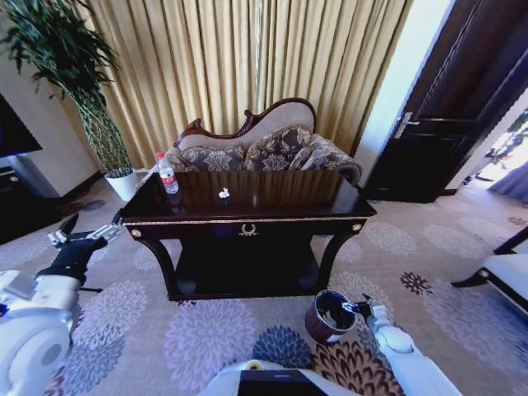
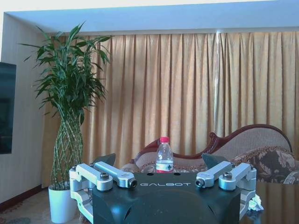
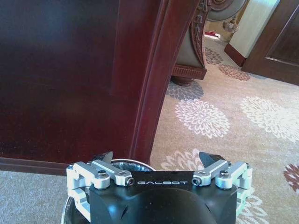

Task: Move to the front of the table and place the trash on the table into the trash bin.

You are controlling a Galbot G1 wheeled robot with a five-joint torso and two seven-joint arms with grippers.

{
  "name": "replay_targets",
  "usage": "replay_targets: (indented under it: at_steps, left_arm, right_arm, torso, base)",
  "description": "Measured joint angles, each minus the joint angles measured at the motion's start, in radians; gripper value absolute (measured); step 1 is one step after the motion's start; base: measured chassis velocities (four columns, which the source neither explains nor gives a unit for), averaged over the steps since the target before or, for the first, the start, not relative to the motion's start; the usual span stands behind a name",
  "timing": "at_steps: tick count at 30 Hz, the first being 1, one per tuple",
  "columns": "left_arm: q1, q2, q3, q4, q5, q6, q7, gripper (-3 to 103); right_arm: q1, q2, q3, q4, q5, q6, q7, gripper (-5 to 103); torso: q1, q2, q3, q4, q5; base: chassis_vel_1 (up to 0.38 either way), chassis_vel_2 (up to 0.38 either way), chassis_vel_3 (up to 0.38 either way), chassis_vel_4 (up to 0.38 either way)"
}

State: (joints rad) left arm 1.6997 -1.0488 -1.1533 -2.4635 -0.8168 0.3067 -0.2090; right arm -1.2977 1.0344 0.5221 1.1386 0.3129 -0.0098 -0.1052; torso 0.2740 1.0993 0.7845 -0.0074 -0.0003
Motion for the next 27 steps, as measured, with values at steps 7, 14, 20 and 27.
replay_targets:
  at_steps: [7, 14, 20, 27]
  left_arm:
    - [-0.003, 0.0, 0.002, 0.0, 0.0, 0.002, 0.0, 100]
    - [-0.003, -0.002, 0.0, 0.001, 0.0, 0.002, 0.0, 100]
    - [-0.002, -0.006, -0.001, -0.001, 0.0, 0.002, 0.001, 100]
    - [-0.01, -0.021, 0.01, -0.002, 0.008, 0.001, -0.001, 100]
  right_arm:
    - [-0.001, 0.0, 0.005, 0.007, 0.012, -0.003, 0.0, 100]
    - [-0.005, 0.001, 0.016, 0.034, 0.05, -0.001, 0.006, 100]
    - [-0.056, -0.038, 0.067, 0.274, 0.198, -0.007, 0.045, 100]
    - [-0.129, -0.071, 0.15, 0.595, 0.269, -0.027, 0.071, 100]
  torso:
    - [0.0, 0.0, 0.0, 0.0, 0.0001]
    - [0.0, 0.0, 0.0, -0.0001, 0.0003]
    - [0.0, 0.0, 0.0, 0.0, 0.0]
    - [0.0, 0.0, 0.0, 0.0, -0.0002]
  base:
    - [0.0, 0.0, 0.0, 0.0]
    - [0.0, 0.0, 0.0, 0.0]
    - [0.0, 0.0, 0.0, 0.0]
    - [0.0, 0.0, 0.0, 0.0]
